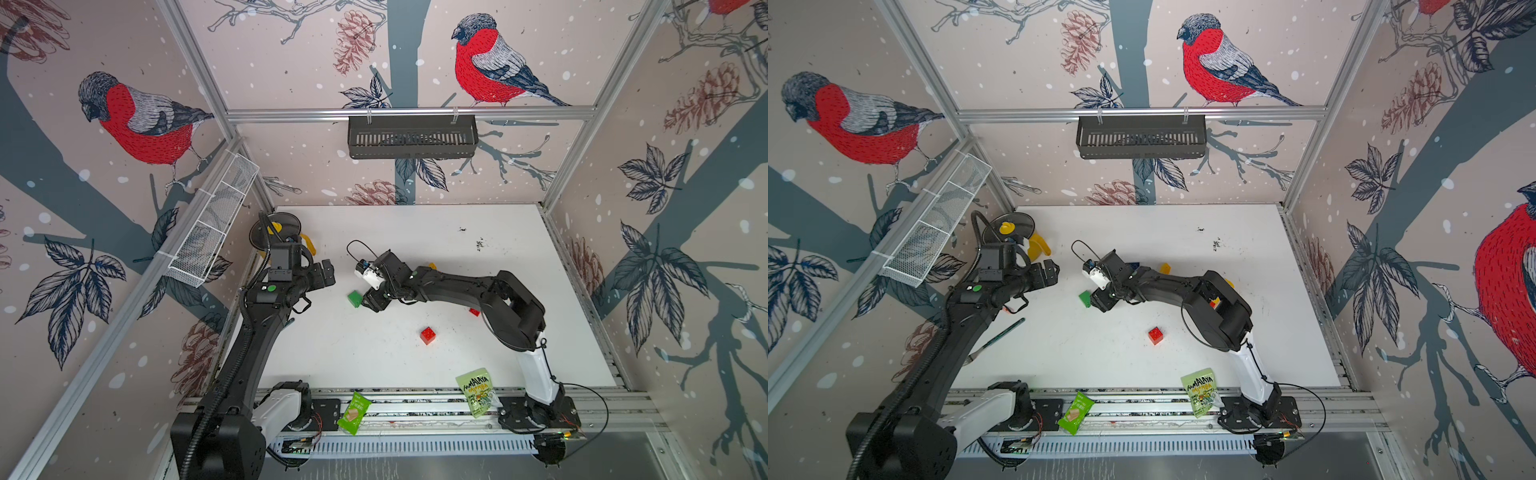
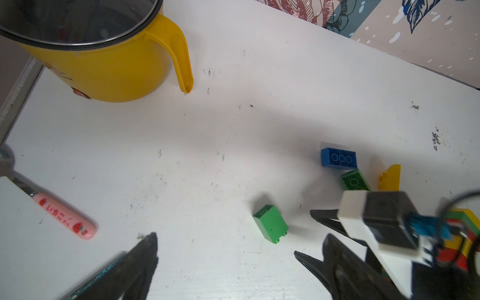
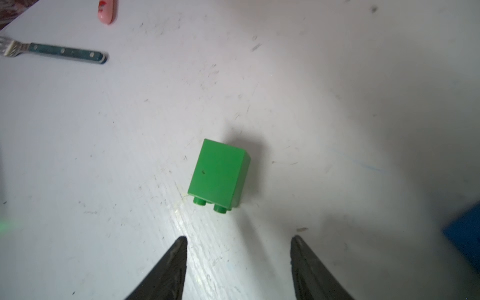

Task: Assemble an ice cream with lego
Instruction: Adjust the lego brick at the center of the board.

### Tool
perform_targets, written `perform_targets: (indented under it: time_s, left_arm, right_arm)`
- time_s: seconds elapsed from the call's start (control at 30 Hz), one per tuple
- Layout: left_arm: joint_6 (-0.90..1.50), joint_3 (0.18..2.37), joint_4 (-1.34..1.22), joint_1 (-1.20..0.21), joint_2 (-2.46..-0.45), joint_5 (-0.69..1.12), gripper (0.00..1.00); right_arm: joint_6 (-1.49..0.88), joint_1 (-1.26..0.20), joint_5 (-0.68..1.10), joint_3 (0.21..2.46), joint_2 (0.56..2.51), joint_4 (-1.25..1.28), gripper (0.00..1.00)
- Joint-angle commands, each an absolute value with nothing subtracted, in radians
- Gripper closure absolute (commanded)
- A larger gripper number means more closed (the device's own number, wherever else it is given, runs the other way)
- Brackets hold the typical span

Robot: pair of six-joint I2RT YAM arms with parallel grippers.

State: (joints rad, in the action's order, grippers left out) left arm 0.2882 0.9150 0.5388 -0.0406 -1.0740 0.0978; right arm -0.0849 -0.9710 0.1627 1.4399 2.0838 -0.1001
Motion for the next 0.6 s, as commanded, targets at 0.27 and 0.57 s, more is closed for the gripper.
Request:
perform_targets:
  time_s: [0.27,0.57]
  left_arm:
    - [0.311,0.902,0.47,0.093,-1.066,0.134,0.02]
    - [0.294,0.895,0.495,0.092,-1.047,0.125,0.02]
  right_arm:
    - [-0.265,-1.069,-0.175,1.464,2.166,0.113,0.32]
    - [-0.266,-1.09,-0.157,1.447,2.192,0.142,0.33]
